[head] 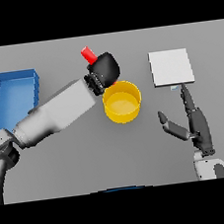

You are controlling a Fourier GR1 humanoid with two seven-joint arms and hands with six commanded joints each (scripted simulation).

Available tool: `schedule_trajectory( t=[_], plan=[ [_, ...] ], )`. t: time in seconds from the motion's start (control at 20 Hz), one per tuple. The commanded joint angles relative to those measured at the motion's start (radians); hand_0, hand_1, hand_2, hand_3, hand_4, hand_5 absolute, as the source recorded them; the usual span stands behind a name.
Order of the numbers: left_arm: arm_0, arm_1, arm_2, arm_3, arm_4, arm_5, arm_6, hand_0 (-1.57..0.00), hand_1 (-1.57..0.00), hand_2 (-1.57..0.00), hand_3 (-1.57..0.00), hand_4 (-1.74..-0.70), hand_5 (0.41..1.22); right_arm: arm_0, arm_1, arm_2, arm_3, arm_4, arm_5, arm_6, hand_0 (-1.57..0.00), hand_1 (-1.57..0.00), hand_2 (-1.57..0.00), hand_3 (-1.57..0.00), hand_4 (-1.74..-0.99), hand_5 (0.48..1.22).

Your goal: Pick up the red beaker and tilt it to pour out 1 green nut into yellow bowl. Pick up the yellow bowl and place it on the metallic measuring scale.

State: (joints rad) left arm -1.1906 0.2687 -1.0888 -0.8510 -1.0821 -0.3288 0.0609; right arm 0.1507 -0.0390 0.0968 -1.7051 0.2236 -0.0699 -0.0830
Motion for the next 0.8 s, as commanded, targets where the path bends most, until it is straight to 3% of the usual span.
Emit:
schedule_trajectory(
  t=[0.0, 0.3, 0.5, 0.75],
  plan=[
    [-0.018, 0.000, -0.018, 0.005, -0.009, -0.007, -0.015, -1.57, -1.57, -1.57, -1.56, -1.74, 1.221, -0.005, 0.000, -0.002, 0.001, 0.007, -0.008, -0.005, 0.00, 0.00, 0.00, 0.00, -1.270, 0.588],
    [-0.096, -0.043, -0.130, 0.083, -0.063, -0.034, -0.066, -1.57, -1.57, -1.57, -1.57, -1.73, 1.221, 0.002, 0.002, 0.007, -0.008, 0.028, -0.021, -0.006, 0.00, 0.00, 0.00, 0.00, -1.214, 0.589],
    [-0.135, -0.041, -0.191, 0.092, -0.087, -0.016, -0.112, -1.57, -1.57, -1.57, -1.57, -1.73, 1.221, 0.008, 0.003, 0.014, 0.001, 0.036, -0.019, -0.034, 0.00, 0.00, 0.00, 0.00, -1.209, 0.593],
    [-0.238, -0.002, -0.168, 0.104, -0.057, -0.008, -0.149, -1.57, -1.57, -1.57, -1.57, -1.73, 1.221, -0.005, 0.004, 0.019, -0.011, 0.055, -0.032, -0.021, 0.00, 0.00, 0.00, 0.00, -1.209, 0.592]
  ],
)
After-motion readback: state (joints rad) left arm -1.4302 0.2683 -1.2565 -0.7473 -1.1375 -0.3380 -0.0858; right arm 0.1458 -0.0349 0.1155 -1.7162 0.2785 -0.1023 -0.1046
